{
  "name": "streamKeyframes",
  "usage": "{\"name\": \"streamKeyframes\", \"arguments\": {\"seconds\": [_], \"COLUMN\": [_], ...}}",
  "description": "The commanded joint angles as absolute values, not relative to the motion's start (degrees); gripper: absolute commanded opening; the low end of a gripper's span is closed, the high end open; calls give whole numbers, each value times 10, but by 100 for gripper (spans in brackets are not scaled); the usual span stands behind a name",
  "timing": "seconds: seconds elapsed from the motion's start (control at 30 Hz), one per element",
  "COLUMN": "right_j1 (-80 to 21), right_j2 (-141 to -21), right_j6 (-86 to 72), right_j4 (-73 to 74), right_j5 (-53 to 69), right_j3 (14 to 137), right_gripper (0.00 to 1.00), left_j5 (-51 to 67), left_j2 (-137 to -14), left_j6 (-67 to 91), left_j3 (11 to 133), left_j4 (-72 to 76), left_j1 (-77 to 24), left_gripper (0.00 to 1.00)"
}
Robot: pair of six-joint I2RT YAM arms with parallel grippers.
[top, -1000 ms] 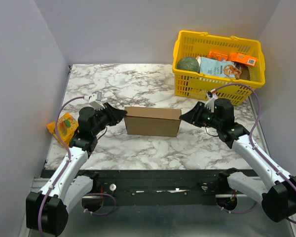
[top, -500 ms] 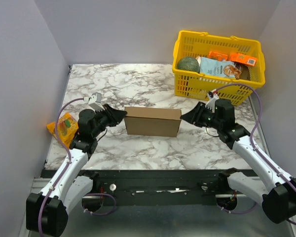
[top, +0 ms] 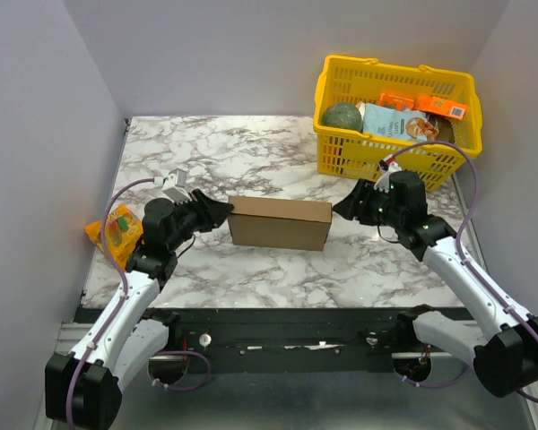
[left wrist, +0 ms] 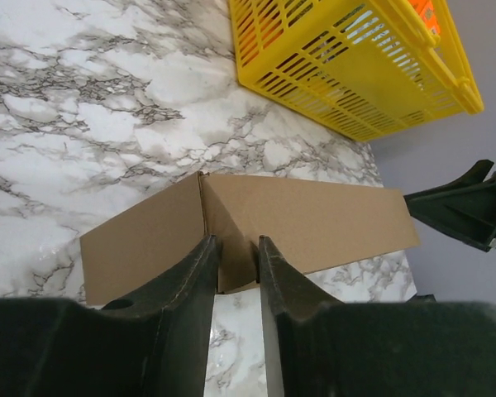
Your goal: Fold the paper box
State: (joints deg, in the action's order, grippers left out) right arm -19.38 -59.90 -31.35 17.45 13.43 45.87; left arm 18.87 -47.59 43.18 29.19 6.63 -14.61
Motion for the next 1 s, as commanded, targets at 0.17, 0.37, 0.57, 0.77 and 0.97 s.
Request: {"name": "streamKeyframes", "arguments": {"seconds": [0.17,0.37,0.57,0.77,0.97], "right_j1": [-191,-191,-194,-207,-217], "right_j2": [-542,-505,-515,-546,-577], "right_j6": [-304,-325,-355,-372,-360], "right_j4": [210,208,153,111,83], "right_j5": [46,25,68,97,157], "right_j3": [443,386,316,308,306], "right_gripper": [75,76,76,74,72], "left_j5": [175,113,34,38,47], "left_j2": [-478,-476,-503,-564,-570], "left_j6": [373,344,353,378,394], "left_j3": [386,432,349,267,235], "left_j4": [-81,-98,-67,12,39], "left_j1": [-150,-144,-137,-137,-138], "left_gripper": [91,99,99,99,99]}}
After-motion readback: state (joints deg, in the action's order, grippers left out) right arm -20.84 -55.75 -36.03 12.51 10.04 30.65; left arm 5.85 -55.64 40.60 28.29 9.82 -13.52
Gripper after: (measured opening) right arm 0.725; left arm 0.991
